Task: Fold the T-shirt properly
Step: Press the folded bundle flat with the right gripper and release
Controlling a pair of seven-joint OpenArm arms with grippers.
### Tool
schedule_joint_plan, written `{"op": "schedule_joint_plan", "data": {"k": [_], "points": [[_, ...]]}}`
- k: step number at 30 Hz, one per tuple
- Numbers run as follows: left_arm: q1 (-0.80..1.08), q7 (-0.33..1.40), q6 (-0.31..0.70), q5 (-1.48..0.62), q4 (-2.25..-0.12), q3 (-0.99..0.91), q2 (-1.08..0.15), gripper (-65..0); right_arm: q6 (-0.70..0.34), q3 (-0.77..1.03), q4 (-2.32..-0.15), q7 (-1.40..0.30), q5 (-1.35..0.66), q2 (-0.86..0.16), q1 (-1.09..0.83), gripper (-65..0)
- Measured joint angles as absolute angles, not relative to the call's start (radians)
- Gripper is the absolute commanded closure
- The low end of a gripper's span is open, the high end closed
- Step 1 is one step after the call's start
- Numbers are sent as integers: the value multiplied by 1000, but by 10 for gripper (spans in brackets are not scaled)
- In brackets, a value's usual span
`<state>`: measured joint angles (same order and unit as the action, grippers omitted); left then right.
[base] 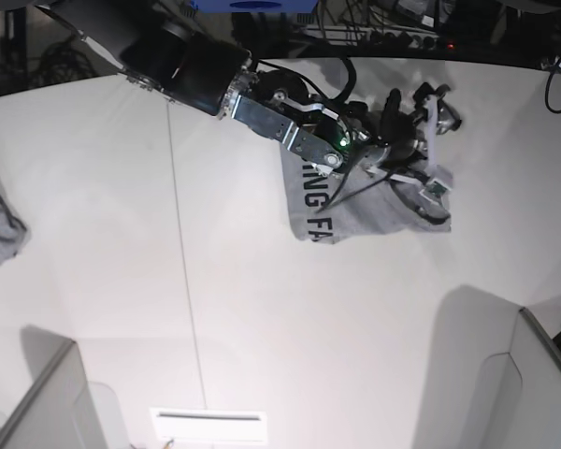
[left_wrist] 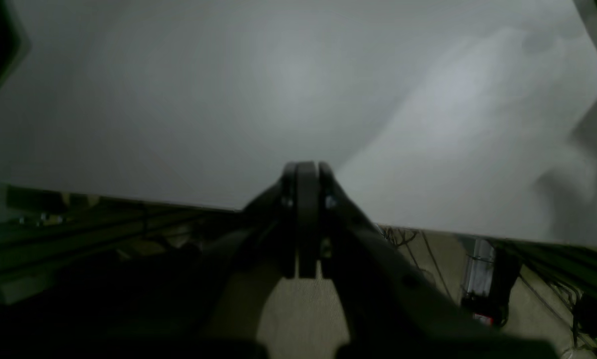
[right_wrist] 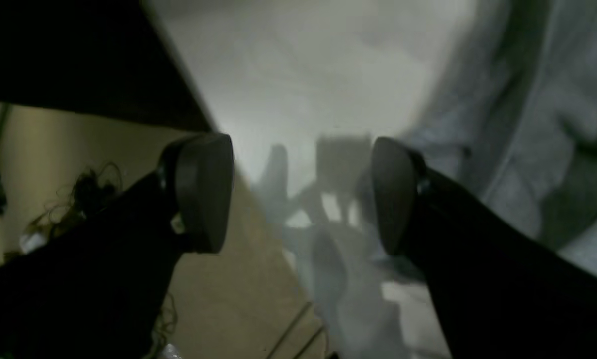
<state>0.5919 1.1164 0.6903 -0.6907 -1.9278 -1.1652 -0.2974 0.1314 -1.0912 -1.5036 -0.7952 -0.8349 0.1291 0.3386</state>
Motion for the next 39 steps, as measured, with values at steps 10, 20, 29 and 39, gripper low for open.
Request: {"op": "schedule_joint_plan", "data": {"k": [10, 20, 29, 39], "points": [[554, 1117, 690, -686, -1762, -1240, -297, 0, 134, -764, -1739, -921, -809, -51, 294, -18], [552, 1116, 690, -686, -1760, -1270, -301, 0, 123, -955, -1657, -925, -595, -1, 207, 0], [558, 1116, 690, -686, -1761, -1278, -299, 0, 116, -1067, -1420, -908, -429, 119, 269, 0], [558, 1119, 690, -686, -1760, -1336, -294, 0, 117, -1068, -1362, -886, -434, 132, 322, 0]]}}
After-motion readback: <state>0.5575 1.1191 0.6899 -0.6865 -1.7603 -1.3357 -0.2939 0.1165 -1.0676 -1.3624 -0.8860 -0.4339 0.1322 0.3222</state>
